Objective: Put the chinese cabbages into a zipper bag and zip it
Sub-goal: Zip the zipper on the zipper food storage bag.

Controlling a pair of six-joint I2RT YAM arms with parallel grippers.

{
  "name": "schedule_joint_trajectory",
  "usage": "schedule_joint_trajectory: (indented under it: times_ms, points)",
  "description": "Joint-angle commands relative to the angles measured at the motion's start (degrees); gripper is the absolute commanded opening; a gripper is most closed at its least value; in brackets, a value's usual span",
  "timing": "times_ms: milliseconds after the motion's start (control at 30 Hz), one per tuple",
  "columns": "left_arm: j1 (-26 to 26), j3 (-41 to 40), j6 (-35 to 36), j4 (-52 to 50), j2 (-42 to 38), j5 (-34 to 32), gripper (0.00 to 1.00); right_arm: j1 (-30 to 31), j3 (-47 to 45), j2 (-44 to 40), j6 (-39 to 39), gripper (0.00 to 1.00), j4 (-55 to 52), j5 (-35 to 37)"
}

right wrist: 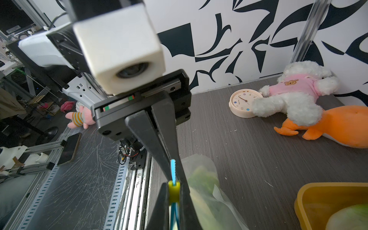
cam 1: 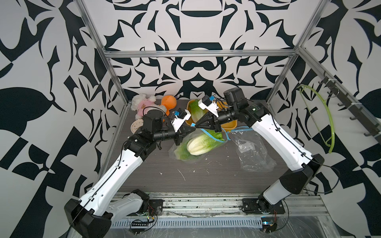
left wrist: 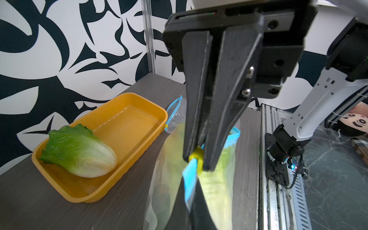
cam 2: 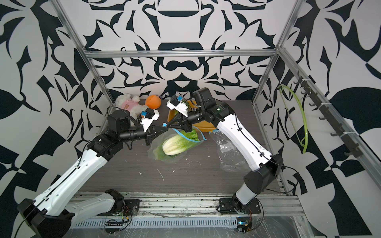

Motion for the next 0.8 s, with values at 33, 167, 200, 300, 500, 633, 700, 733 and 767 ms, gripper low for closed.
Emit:
schedule_joint_trajectory:
  times_ms: [33,167,200,300,500,633,700,733,767]
  points:
    - [0.3,0.0,-3.0,4.2,-2.3,-4.2,0.0,-0.4,-1.7,-3.6,2.1,0.0,2.1,1.1]
    - [0.3,-0.9,-4.2,4.7,-3.5,-6.3,0.0,-0.5,-3.6,-4.5,4.3,0.0,4.0,1.9]
    - [0.4,-0.9,-4.2,4.5,-3.7,-6.3,0.0,-0.4,-3.8,-4.7,4.7,0.0,4.2,2.4]
    - [0.4,-1.5,-4.1,4.7,-4.7,-4.7,0.0,-0.5,-4.6,-5.2,5.7,0.0,4.9,4.4]
    - [0.8,-1.8,-4.4,4.2,-5.8,-4.7,0.0,-0.7,-5.5,-6.0,7.3,0.0,6.2,7.6]
    - [1.0,-2.0,-5.1,3.9,-7.1,-6.8,0.0,-1.1,-6.2,-6.3,7.7,0.0,6.3,8.4]
    - [1.2,-2.2,-5.7,4.1,-7.6,-7.0,0.0,-1.3,-6.7,-6.7,8.0,0.0,6.4,8.8]
    - [1.3,-2.1,-5.9,3.8,-7.8,-7.4,0.0,-1.4,-6.9,-6.8,8.1,0.0,6.4,8.9]
    - [1.3,-2.0,-6.0,3.4,-7.9,-8.0,0.0,-1.5,-7.0,-6.9,8.3,0.0,6.5,8.9]
